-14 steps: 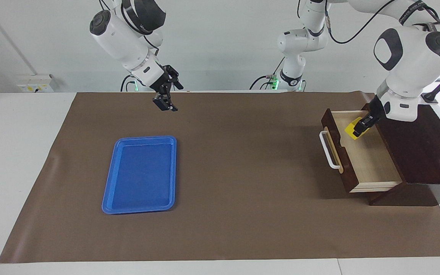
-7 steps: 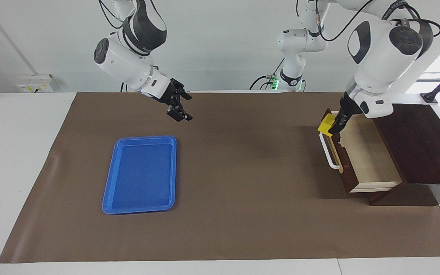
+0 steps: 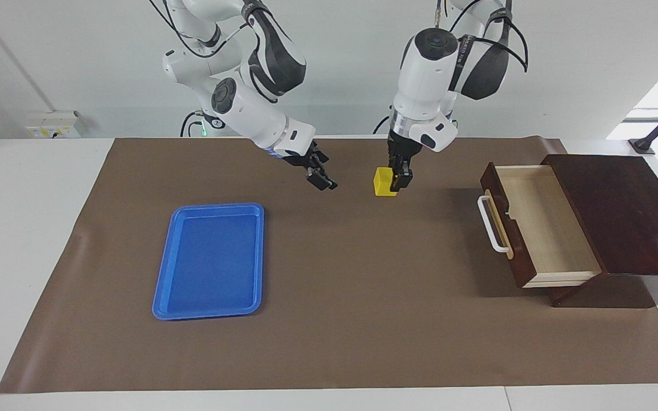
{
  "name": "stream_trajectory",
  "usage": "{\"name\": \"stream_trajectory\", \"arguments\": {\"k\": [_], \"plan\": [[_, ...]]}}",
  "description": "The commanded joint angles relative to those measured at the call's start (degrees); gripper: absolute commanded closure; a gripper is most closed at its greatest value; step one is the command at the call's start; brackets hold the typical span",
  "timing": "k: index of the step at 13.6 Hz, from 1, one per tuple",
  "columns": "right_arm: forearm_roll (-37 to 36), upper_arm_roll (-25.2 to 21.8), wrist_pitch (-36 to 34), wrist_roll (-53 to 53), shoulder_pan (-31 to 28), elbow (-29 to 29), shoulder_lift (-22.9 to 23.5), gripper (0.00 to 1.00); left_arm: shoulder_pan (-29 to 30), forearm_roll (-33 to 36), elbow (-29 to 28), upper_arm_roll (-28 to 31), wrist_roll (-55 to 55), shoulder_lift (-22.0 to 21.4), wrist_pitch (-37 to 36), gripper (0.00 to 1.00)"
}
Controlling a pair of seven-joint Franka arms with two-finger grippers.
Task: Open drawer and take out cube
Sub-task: 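Lift the cube with the left gripper while the right gripper approaches, then grasp the yellow cube with the right gripper from the left gripper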
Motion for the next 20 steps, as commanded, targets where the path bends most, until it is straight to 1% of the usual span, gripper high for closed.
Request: {"name": "stream_trajectory", "arguments": {"k": [1,2,4,5,7,9,15,17,20], "plan": [[1.16,-0.17,0.37,0.34,0.93,3.11,2.04,0.0,-2.95,-0.95,-4.32,1.32,-8.21,-1.73,2.01,1.0],[1.07,-0.17,0.28,0.34,1.02,3.82,2.48,0.0,-3.75,-0.87,-5.9,1.32,-9.46,-2.34,2.27,1.0],[1.24,-0.17,-0.16,0.68,1.02,5.66,3.62,0.0,-4.02,-0.86,-6.27,1.32,-10.18,-2.43,2.71,1.0],[1.24,-0.17,-0.68,1.56,1.11,7.5,5.11,0.0,-4.02,-0.86,-6.35,1.32,-10.7,-2.43,3.06,1.0],[2.38,0.0,-1.22,4.89,1.38,7.69,5.91,0.0,-4.1,-0.86,-6.35,1.23,-12.54,-2.43,3.33,1.0],[4.31,0.01,-0.35,5.52,2.16,7.78,7.23,0.0,-4.63,-0.86,-6.27,1.23,-12.99,-2.43,3.33,1.0],[3.88,0.01,0.97,6.84,4.01,9.1,7.76,0.0,-4.9,-0.86,-6.35,1.23,-12.99,-2.43,3.33,1.0],[3.97,0.01,4.04,7.1,6.29,8.83,7.93,0.0,-4.9,-0.86,-6.35,1.23,-12.99,-2.43,3.42,1.0],[3.97,0.01,3.71,7.28,6.12,8.83,8.02,0.0,-4.9,-0.86,-6.35,1.23,-12.9,-2.43,3.51,1.0]]}}
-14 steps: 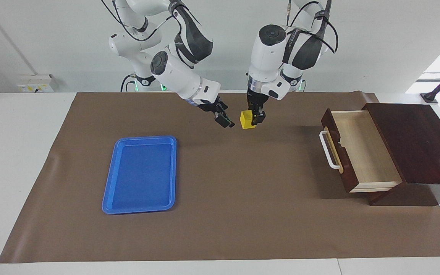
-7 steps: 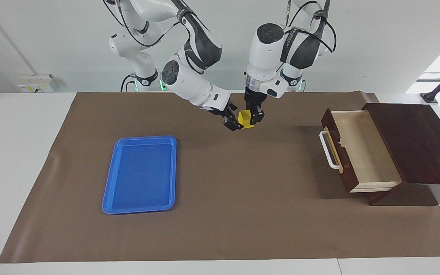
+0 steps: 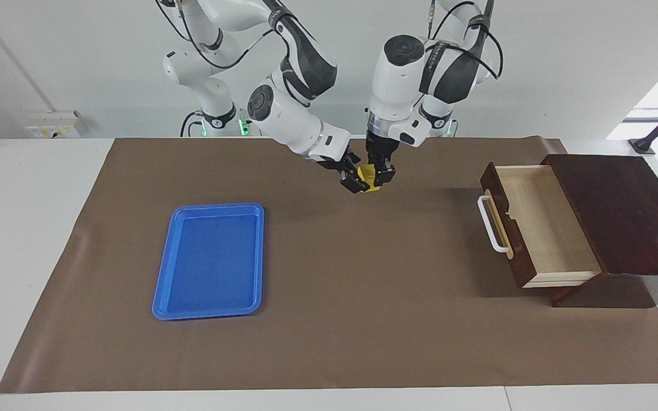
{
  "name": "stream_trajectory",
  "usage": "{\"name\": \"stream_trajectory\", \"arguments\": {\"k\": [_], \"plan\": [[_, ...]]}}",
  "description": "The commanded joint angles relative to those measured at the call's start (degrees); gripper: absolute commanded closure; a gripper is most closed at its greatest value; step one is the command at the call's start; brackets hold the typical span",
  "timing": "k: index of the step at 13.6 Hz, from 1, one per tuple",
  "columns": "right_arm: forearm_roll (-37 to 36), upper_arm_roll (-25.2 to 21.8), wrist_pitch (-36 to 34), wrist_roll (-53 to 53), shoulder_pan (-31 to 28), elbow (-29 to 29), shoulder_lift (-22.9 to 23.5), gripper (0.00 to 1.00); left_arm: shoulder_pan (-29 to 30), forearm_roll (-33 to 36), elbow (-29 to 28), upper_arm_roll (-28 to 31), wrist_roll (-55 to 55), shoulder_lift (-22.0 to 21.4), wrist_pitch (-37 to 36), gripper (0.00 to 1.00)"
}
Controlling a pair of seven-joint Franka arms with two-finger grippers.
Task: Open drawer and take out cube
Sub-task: 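Grasp the yellow cube with the right gripper from the left gripper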
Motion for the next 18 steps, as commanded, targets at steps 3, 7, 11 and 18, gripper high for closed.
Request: {"name": "stream_trajectory", "arguments": {"k": [3,7,11,18], "plan": [[0.6,-0.13,-0.38,0.29,-0.9,0.62,0.63,0.0,-1.14,-0.87,-1.97,0.84,-0.52,-1.91,1.39,1.0],[1.04,-0.04,-0.11,0.65,-0.81,0.62,0.63,0.0,-1.05,-0.87,-1.97,0.84,-0.44,-1.91,1.21,1.0],[0.78,-0.13,-0.29,0.65,-0.81,0.62,0.63,1.0,-0.96,-0.87,-1.89,0.84,-0.44,-1.91,1.3,1.0],[0.69,-0.13,-0.46,0.73,-1.34,0.79,0.63,1.0,-0.88,-0.43,-1.62,0.84,-0.17,-1.73,1.3,1.0]]}}
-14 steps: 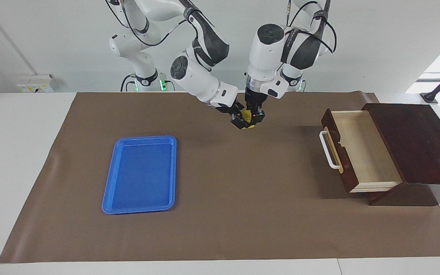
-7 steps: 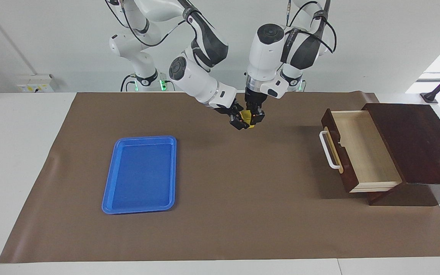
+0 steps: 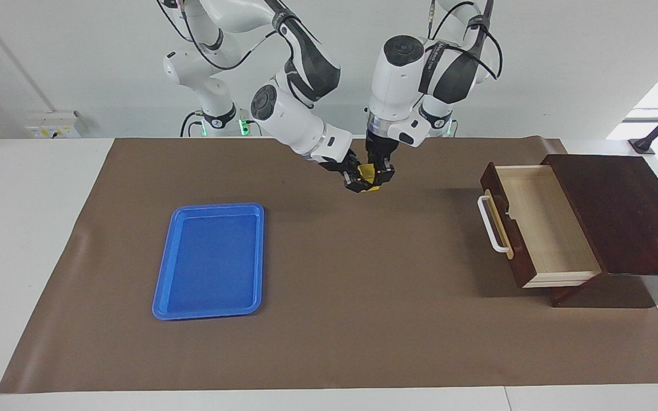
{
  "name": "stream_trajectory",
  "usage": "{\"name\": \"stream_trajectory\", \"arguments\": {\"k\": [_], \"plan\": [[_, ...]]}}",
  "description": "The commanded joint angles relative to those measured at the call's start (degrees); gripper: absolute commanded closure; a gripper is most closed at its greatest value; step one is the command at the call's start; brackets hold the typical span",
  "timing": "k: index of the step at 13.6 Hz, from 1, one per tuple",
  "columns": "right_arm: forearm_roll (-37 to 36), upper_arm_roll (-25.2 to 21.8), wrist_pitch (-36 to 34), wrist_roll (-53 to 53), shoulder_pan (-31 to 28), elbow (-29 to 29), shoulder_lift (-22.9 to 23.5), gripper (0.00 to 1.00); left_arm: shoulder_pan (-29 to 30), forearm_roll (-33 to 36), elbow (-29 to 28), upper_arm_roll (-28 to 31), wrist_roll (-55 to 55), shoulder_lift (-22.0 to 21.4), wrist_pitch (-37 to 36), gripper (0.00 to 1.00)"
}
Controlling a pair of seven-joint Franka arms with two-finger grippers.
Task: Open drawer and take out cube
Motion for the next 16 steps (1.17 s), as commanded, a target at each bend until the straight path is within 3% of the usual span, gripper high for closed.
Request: {"name": "stream_trajectory", "arguments": {"k": [1,2,3,6,10,16], "plan": [[0.69,0.46,-0.85,0.69,-0.96,0.56,0.39,1.0,-0.76,-0.23,-1.38,1.04,-0.04,-1.58,1.23,0.73],[0.78,0.46,-0.86,0.78,-0.96,0.56,0.39,1.0,-0.5,-0.15,-1.38,1.04,0.32,-1.58,1.06,0.17],[0.87,0.46,-0.86,0.78,-0.96,0.64,0.31,1.0,-0.15,-0.06,-1.38,1.3,1.36,-1.75,0.88,0.0],[1.13,0.46,-1.03,1.13,-1.04,0.82,0.31,1.0,5.11,0.56,-1.56,1.48,5.31,-2.63,0.26,0.0],[0.96,0.11,-3.31,2.01,-2.35,1.17,-0.22,1.0,15.3,0.56,-5.07,1.48,22.95,-2.37,3.06,0.0],[0.16,0.02,-12.35,-2.37,-14.65,1.87,-0.4,1.0,26.82,3.89,-7.8,1.48,42.84,0.09,11.85,0.0]]}}
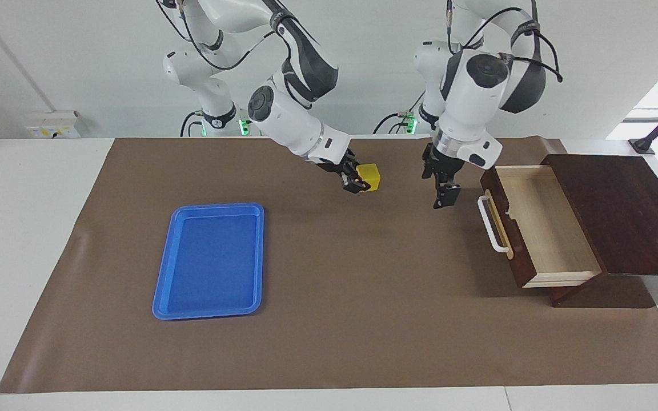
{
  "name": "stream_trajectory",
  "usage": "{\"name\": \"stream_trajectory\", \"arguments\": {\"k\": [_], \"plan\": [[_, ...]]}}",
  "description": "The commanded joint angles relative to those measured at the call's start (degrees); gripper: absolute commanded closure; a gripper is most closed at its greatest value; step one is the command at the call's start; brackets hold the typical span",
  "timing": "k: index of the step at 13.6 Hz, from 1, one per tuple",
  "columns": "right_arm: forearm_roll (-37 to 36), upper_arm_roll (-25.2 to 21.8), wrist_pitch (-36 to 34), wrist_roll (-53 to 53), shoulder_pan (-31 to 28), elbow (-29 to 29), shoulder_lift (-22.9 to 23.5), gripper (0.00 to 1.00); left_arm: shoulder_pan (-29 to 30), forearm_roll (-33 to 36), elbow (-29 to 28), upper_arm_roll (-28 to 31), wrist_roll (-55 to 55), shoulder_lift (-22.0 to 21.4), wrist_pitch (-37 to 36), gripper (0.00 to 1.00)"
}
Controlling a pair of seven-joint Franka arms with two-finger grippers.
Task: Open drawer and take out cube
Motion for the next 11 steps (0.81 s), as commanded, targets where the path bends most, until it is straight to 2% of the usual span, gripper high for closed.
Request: {"name": "stream_trajectory", "arguments": {"k": [1,5,11], "plan": [[-0.09,0.37,-4.68,-2.51,-5.71,0.36,-0.43,1.0,3.58,1.78,-1.17,-0.76,6.33,0.62,4.56,0.0],[-2.64,0.37,-7.16,-6.9,-12.31,-0.34,-0.43,1.0,9.2,1.78,-0.99,-0.76,12.76,0.71,4.91,0.0],[-3.87,0.28,-7.51,-14.46,-21.18,-6.13,-2.36,1.0,16.06,1.78,0.94,-0.76,15.23,1.76,6.32,0.0]]}}
